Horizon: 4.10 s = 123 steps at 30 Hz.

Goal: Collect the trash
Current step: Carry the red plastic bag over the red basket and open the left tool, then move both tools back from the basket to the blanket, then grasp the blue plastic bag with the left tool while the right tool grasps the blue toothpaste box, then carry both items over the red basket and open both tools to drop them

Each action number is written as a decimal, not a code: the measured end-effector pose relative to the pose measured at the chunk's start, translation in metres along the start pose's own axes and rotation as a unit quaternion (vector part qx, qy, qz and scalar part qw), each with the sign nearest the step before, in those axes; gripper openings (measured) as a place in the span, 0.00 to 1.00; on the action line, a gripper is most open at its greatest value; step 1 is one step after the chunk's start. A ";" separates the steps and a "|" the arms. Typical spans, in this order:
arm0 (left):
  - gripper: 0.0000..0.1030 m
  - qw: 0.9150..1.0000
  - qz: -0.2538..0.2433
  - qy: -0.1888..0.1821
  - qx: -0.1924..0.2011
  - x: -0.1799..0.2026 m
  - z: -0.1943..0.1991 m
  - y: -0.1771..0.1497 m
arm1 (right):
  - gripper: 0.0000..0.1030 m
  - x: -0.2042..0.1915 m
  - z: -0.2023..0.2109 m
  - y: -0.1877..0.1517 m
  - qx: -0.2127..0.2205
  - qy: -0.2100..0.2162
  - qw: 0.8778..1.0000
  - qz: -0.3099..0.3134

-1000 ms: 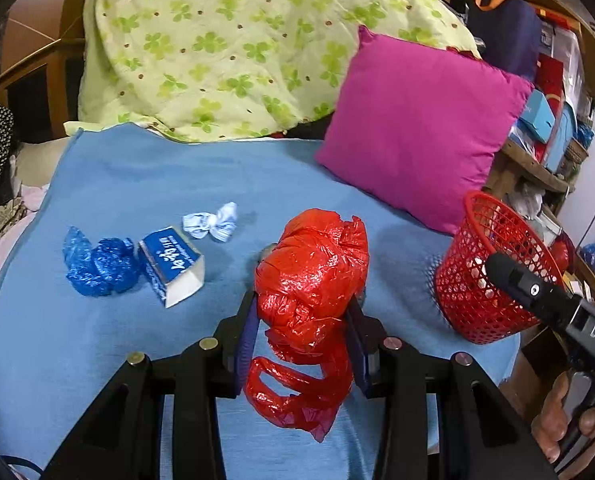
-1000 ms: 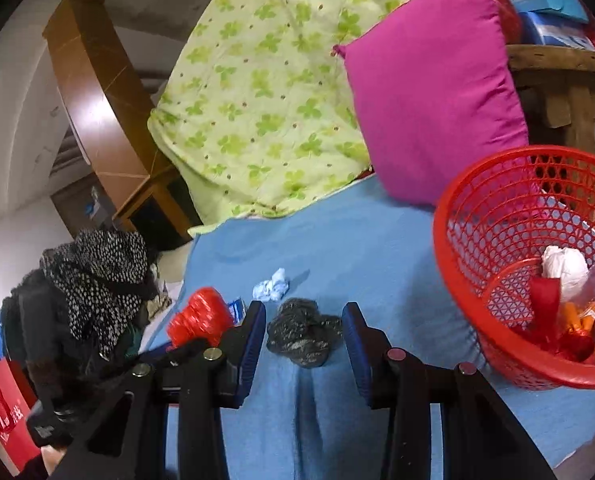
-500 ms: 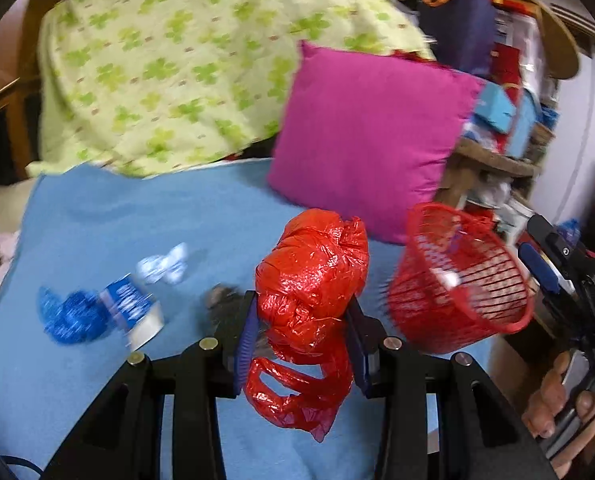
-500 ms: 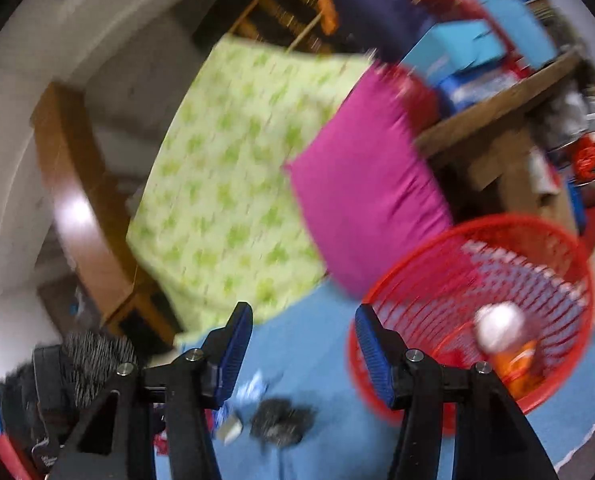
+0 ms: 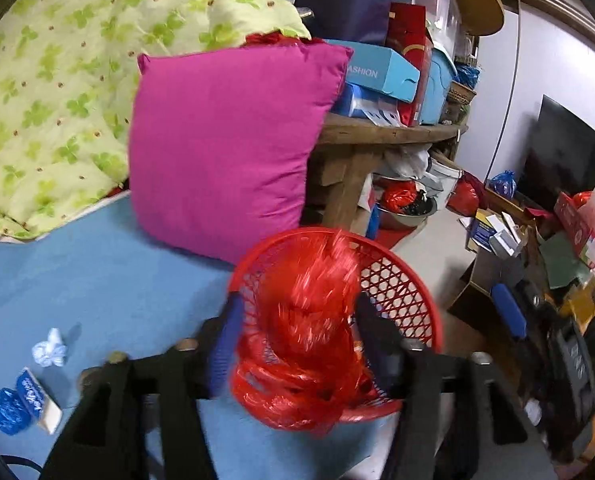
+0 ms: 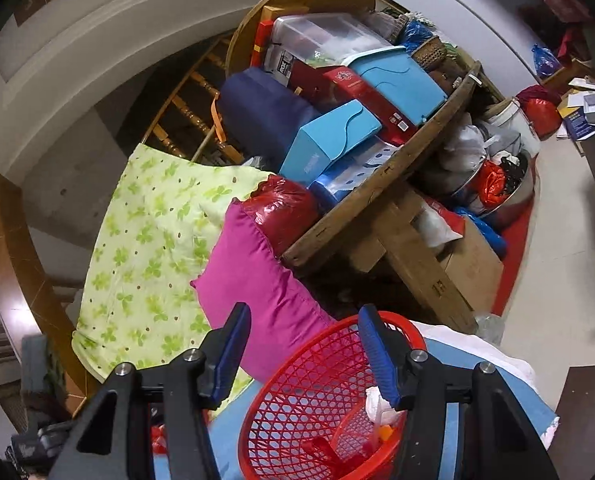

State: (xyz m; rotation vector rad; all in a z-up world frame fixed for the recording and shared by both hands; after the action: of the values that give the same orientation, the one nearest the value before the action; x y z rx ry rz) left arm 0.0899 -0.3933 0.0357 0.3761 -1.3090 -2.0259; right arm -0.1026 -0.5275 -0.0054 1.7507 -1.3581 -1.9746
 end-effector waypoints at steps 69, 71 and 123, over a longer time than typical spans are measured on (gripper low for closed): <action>0.71 0.896 0.305 0.316 0.066 -0.445 0.156 -0.205 | 0.70 -0.273 -0.084 -0.499 -0.480 0.269 0.762 0.341; 0.71 0.900 0.301 0.308 0.068 -0.443 0.152 -0.202 | 0.69 -0.271 -0.086 -0.505 -0.479 0.262 0.761 0.350; 0.25 0.924 0.132 0.355 0.050 -0.301 0.155 -0.145 | 0.57 -0.219 -0.059 -0.279 -0.312 0.206 0.891 0.256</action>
State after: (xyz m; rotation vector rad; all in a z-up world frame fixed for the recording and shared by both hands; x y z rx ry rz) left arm 0.1627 -0.0447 -0.0590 0.8392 -0.9351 -1.3929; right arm 0.1303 -0.2560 -0.0434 1.2358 -0.7956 -1.4109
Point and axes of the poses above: each gripper's, at about its wrist camera, not at the fingertips, and z roughly against the way its jaws point, x to its right, y to its top, the point moved 5 cm from there along -z, roughly the way its jaws point, and after that the axes turned 11 degrees about x, right-handed, at the moved point
